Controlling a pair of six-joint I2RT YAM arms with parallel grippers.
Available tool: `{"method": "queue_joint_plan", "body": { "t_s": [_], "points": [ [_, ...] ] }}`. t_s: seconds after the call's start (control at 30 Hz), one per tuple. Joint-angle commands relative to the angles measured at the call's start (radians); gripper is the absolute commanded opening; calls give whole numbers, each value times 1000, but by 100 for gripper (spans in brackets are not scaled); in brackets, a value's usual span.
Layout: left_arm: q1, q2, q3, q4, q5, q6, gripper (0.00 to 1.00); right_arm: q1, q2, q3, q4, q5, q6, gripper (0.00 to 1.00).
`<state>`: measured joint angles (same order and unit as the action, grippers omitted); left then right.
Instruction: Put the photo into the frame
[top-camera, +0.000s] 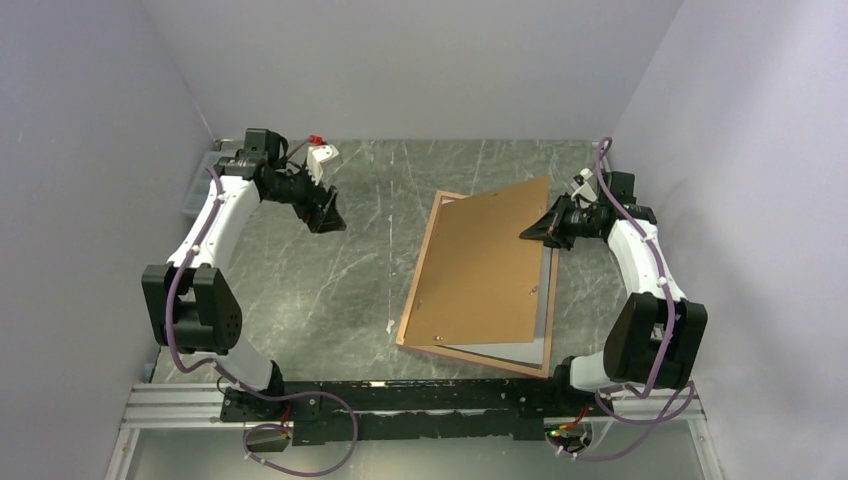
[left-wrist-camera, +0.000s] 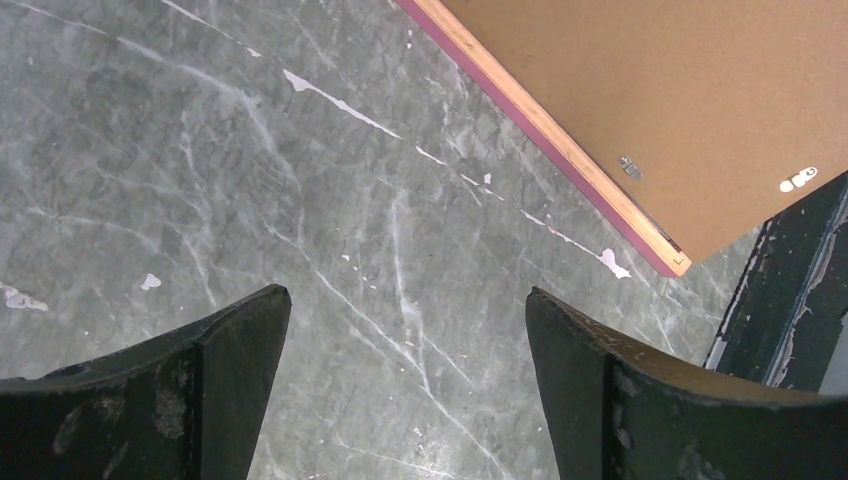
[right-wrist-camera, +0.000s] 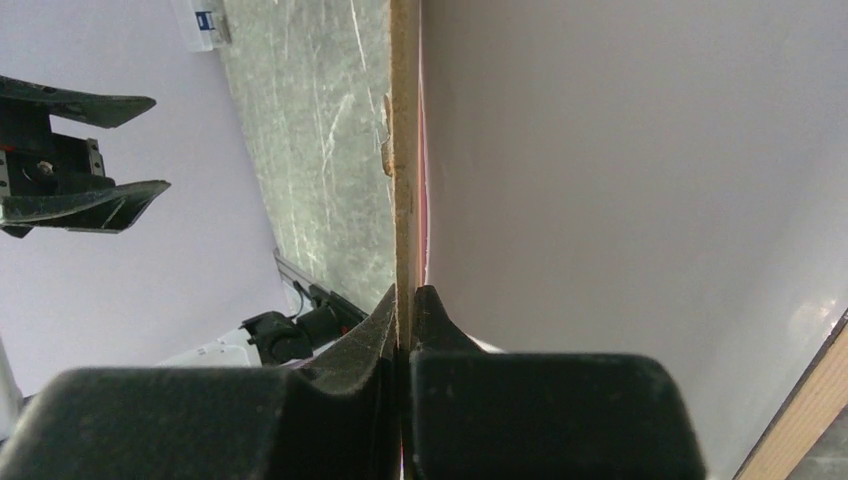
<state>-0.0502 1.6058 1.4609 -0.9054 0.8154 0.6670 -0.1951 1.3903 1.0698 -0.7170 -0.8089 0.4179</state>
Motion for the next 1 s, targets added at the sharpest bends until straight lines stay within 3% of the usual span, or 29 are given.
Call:
{"method": "queue_joint_plan", "body": {
  "t_s": [0.0, 0.43, 0.6, 0.97],
  "points": [
    [-12, 16, 23, -26, 28, 35, 93, -13, 12, 64, 22, 8, -48, 0],
    [-26, 64, 50, -70, 33, 54, 89, -42, 35, 76, 62, 3, -34, 0],
    [-37, 64, 48, -76, 24, 56, 93, -47, 43, 60, 104, -25, -7, 0],
    [-49, 75, 51, -90, 13, 53, 92, -47, 17, 31, 160, -26, -13, 0]
  ]
}}
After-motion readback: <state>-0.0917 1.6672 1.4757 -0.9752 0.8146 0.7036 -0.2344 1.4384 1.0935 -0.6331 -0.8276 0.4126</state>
